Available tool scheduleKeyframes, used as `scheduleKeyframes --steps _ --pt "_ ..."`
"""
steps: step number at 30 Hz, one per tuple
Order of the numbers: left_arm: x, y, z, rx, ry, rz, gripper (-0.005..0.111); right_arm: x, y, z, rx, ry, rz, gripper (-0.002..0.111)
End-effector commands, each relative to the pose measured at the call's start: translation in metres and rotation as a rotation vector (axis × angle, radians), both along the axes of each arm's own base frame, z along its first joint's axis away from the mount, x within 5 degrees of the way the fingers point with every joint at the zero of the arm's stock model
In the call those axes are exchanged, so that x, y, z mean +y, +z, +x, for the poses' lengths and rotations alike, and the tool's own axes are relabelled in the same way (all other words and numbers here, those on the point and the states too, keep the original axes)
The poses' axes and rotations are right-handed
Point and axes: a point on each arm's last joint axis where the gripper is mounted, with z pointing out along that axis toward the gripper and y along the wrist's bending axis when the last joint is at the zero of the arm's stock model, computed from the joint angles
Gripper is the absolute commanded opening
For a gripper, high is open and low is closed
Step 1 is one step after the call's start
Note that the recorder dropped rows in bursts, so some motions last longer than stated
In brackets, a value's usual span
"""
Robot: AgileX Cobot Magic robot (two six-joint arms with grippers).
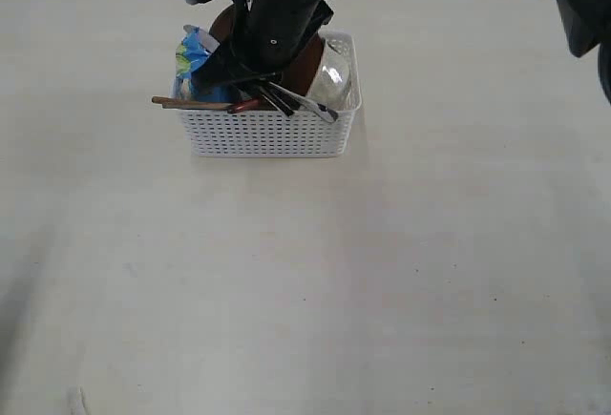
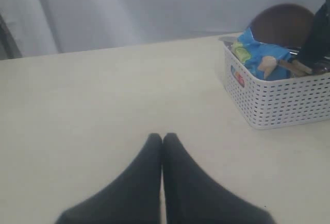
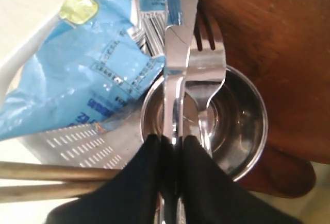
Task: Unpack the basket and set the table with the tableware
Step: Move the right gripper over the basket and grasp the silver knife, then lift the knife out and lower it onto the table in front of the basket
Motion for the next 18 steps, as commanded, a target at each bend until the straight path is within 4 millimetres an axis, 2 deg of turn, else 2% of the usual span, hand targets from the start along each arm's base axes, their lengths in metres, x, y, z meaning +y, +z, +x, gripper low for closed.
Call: scheduleKeyframes --steps 1,10,18 --pt "0.0 0.0 0.0 -0.009 0.003 -0.004 0.0 -0.003 0.016 0.0 -0.044 0.012 0.005 0.0" --pt "0.0 0.0 0.0 -0.009 0.003 -0.004 0.0 -0.01 0.047 -0.005 -0.105 0.018 0.025 0.0" --pt "0.0 0.0 0.0 -0.009 0.003 -0.004 0.0 -0.021 0.069 -0.017 -0.046 -0.072 0.03 0.0"
